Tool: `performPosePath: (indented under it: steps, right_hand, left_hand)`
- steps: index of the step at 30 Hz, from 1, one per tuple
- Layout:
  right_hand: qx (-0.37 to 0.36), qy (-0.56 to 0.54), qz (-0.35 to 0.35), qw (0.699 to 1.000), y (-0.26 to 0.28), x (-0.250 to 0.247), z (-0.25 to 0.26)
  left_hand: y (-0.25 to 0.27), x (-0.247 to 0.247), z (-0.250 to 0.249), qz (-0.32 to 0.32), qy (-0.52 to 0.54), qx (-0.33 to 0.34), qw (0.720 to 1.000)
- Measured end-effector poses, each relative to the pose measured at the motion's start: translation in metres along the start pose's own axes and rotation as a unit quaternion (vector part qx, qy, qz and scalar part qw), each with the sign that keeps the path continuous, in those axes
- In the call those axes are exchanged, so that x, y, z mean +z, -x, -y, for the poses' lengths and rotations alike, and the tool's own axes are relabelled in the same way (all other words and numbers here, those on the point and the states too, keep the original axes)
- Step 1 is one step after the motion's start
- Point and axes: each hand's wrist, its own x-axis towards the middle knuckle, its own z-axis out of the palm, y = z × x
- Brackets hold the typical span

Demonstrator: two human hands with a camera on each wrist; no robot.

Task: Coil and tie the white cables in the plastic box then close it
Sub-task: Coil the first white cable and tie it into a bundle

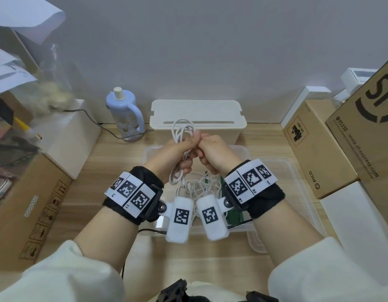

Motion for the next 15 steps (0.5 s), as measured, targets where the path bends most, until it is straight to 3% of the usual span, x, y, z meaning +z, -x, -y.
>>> performPosePath:
  steps: [4, 7, 9, 12, 13, 15]
  right_hand:
    - [0.022, 0.022, 0.062, 0.998, -0.001, 0.002, -0.004]
    - [-0.021, 0.039, 0.143, 0.989, -0.002, 0.000, -0.014]
    - [-0.038, 0.110, 0.221, 0.968, 0.000, -0.005, -0.020]
    - [-0.005, 0.190, 0.342, 0.920, 0.003, -0.017, -0.030]
    - [0.012, 0.207, 0.351, 0.913, 0.004, -0.020, -0.033]
    - [0.028, 0.245, 0.298, 0.922, 0.003, -0.024, -0.035]
  left_hand:
    - [-0.003, -0.003, 0.001, -0.039, 0.018, 0.055, 0.998]
    - [-0.006, -0.008, -0.005, -0.113, 0.135, 0.082, 0.981]
    - [-0.006, -0.016, -0.012, -0.145, 0.233, 0.101, 0.956]
    - [0.000, -0.029, -0.025, -0.116, 0.340, 0.138, 0.923]
    - [0.002, -0.032, -0.028, -0.094, 0.346, 0.147, 0.922]
    - [0.005, -0.033, -0.029, -0.064, 0.319, 0.143, 0.935]
